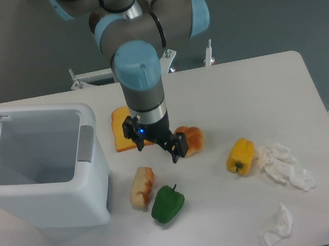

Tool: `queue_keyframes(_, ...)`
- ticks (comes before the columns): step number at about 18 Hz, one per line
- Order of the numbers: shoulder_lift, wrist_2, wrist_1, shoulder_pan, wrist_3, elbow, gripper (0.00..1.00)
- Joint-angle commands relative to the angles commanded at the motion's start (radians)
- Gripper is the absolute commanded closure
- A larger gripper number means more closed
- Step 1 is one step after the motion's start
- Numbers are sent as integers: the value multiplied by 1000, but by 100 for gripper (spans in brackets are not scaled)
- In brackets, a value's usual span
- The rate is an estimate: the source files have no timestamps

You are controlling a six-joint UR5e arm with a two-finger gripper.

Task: Pick up the square bread
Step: 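Move the open gripper over the small bread roll beside the green pepper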

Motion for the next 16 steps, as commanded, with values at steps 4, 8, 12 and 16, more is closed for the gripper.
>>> queue_keyframes(4, -41, -17, -9, 18, -3, 0, 0)
queue_keyframes(8, -64, -25, -15, 22, -11, -2, 0)
queue_keyframes(12, -92, -20, -17, 15, -11, -2, 0)
queue_keyframes(16, -106, -19, -26, 9, -5, -14, 0)
